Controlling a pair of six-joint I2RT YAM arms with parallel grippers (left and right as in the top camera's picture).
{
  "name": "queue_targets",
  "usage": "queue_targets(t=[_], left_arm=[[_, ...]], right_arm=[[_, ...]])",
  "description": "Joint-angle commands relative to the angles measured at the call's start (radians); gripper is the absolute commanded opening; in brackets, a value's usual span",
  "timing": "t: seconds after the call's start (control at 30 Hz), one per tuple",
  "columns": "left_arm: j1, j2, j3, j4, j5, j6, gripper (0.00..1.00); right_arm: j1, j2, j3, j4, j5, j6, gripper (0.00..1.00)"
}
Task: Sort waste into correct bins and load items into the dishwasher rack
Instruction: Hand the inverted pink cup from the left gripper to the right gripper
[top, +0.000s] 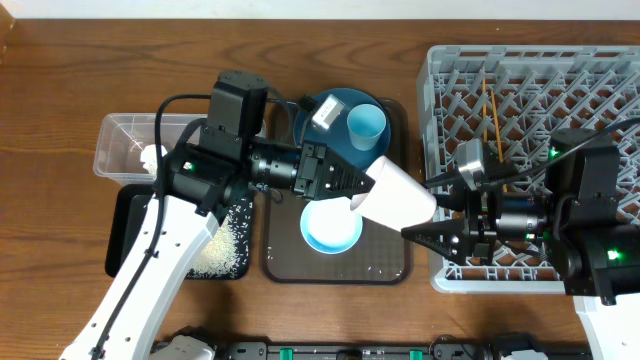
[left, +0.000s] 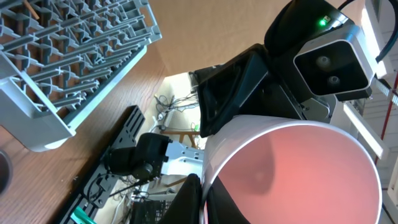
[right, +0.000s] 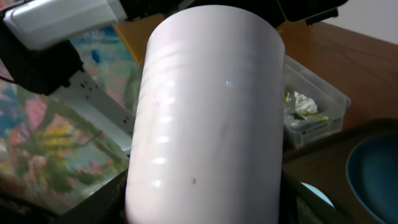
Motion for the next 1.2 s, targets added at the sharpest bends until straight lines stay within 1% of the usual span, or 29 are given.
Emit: queue_targets(t=[0.0, 0.13, 0.27, 0.37, 0.57, 0.63, 0.7, 0.73, 0.8, 0.97, 1.17], left_arm=[[-0.009, 0.002, 0.002, 0.001, 0.014, 0.018, 0.06], [-0.009, 0.002, 0.002, 0.000, 0.014, 0.018, 0.06], [-0.024, 0.002, 0.002, 0.000, 0.014, 0.019, 0.06], [-0.045, 0.002, 0.002, 0.000, 0.014, 0.052, 0.06], [-0.056, 0.002, 0.002, 0.001, 0.004, 0.070, 0.08], [-0.056, 0.002, 0.002, 0.001, -0.029, 0.070, 0.15], [-0.056, 0.002, 0.002, 0.001, -0.077, 0.071, 0.17], [-0.056, 0.002, 0.002, 0.001, -0.109, 0.071, 0.24], [-0.054, 0.002, 0.002, 0.001, -0.178, 0.070, 0.31], [-0.040, 0.002, 0.002, 0.000, -0.330, 0.070, 0.37], [-0.011, 0.002, 0.002, -0.008, -0.503, 0.070, 0.38]], right_arm=[[0.010, 0.001, 0.000, 0.020, -0.027, -0.010, 0.55], [0.010, 0.001, 0.000, 0.053, -0.026, 0.008, 0.53], [0.010, 0.001, 0.000, 0.114, -0.013, 0.061, 0.53], [0.010, 0.001, 0.000, 0.142, 0.029, 0.105, 0.52], [0.010, 0.001, 0.000, 0.145, 0.053, 0.105, 0.50], [0.009, 0.001, 0.000, 0.149, 0.062, 0.105, 0.50], [0.009, 0.001, 0.000, 0.149, 0.091, 0.106, 0.50], [0.009, 0.001, 0.000, 0.149, 0.111, 0.116, 0.50], [0.009, 0.001, 0.000, 0.149, 0.159, 0.154, 0.50], [0.009, 0.001, 0.000, 0.149, 0.232, 0.195, 0.50], [0.009, 0.001, 0.000, 0.142, 0.360, 0.268, 0.49]])
